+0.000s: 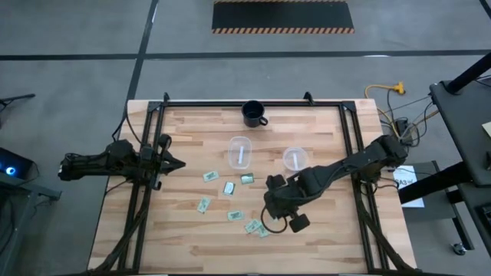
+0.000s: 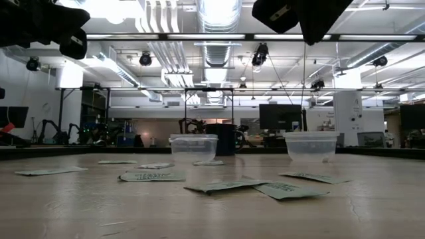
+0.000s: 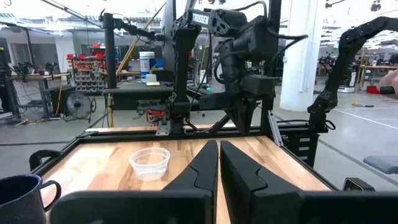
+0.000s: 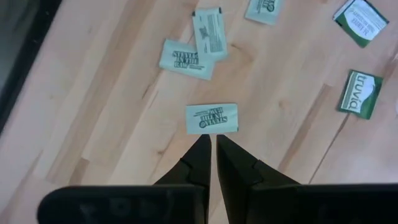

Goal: Pick and place items into bin
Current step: Put the white stevia packet into the right transparent bin

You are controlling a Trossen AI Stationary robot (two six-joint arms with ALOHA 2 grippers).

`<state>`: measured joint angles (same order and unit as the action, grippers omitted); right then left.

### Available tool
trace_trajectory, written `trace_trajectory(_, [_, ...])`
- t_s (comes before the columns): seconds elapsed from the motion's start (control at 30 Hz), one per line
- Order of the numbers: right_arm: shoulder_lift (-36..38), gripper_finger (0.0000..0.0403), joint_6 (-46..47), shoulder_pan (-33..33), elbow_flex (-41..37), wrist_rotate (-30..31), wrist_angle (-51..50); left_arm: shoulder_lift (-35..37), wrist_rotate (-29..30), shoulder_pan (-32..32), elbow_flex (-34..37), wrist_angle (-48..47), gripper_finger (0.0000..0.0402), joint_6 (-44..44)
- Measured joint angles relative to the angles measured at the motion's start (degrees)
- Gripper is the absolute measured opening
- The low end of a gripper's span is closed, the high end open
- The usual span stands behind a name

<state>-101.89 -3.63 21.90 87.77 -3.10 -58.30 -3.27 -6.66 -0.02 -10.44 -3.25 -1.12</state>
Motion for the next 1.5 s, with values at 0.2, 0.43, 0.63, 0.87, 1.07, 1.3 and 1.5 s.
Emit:
trace_trajectory(0.2, [-2.7, 0.0018, -1.3, 0.3, -0.2, 0.1, 0.1, 0.0, 0.0, 0.0, 0.0, 0.0, 0.0000, 0.0])
trace_trajectory(0.43, [-6.3, 0.0018, -1.5, 0.2, -0.3, 0.2, 0.4, 0.0, 0.0, 0.0, 0.0, 0.0, 0.0000, 0.0])
trace_trajectory(0.63, [-8.7, 0.0018, -1.4, 0.2, -0.3, 0.2, 0.5, 0.0, 0.0, 0.0, 0.0, 0.0, 0.0000, 0.0])
trace_trajectory(0.87, [-11.1, 0.0018, -1.0, 0.2, -0.3, 0.2, 0.3, 0.0, 0.0, 0.0, 0.0, 0.0, 0.0000, 0.0])
trace_trajectory(1.07, [-11.6, 0.0018, -0.6, 0.2, -0.3, 0.2, 0.4, 0.0, 0.0, 0.0, 0.0, 0.0, 0.0000, 0.0])
trace_trajectory(1.3, [-11.1, 0.0018, -0.1, 0.2, 0.1, 0.2, 0.5, -0.1, 0.0, 0.0, 0.0, 0.0, 0.0000, 0.0])
trace_trajectory(1.5, [-11.2, 0.0018, -1.2, 0.2, 0.1, 0.2, 1.2, 0.0, 0.0, 0.0, 0.0, 0.0, 0.0000, 0.0])
